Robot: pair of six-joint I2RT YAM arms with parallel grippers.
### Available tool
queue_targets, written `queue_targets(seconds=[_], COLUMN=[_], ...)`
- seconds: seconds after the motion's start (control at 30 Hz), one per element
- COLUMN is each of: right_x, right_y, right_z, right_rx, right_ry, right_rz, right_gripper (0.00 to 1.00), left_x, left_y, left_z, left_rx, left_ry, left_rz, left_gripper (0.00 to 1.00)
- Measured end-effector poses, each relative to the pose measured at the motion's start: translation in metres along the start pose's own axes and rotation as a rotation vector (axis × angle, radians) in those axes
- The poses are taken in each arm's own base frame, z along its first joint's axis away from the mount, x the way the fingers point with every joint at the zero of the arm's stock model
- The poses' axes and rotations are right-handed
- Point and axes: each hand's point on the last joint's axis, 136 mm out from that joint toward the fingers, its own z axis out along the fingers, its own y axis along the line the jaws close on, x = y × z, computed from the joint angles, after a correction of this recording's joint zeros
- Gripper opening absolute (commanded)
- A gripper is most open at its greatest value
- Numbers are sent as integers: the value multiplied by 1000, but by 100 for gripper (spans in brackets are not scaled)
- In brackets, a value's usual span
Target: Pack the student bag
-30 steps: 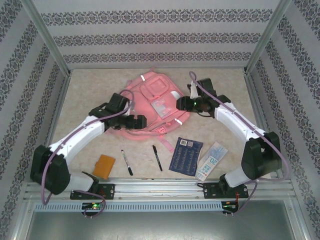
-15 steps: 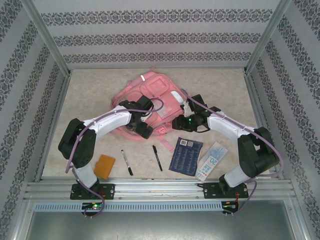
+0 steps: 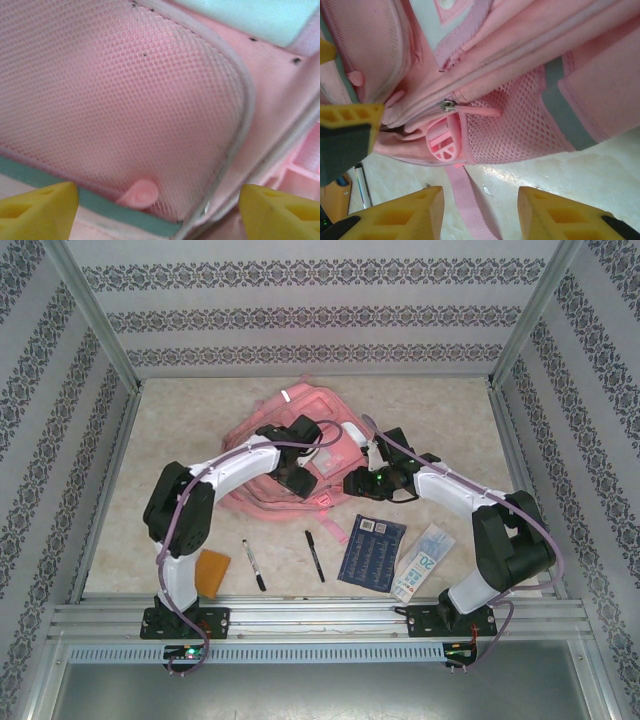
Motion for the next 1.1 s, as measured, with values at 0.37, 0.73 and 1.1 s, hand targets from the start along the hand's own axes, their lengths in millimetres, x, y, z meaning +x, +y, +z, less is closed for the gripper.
queue_targets(seconds=[0.37, 0.73, 1.1], right_x=[5, 28, 22], right_y=[3, 29, 11], right_z=[-1, 6, 28], right_rx=[-27, -80, -73], right_ry=[4, 31, -23], right_rz=[13, -78, -127], right_gripper=[43, 45, 47], left_x=[-10, -35, -54], left_y=[0, -13, -18], left_z=[15, -20, -54], left_rx=[-22, 90, 191], left_ry=[33, -52, -94], left_rz=[-9, -19, -48], left_gripper=[6, 0, 0])
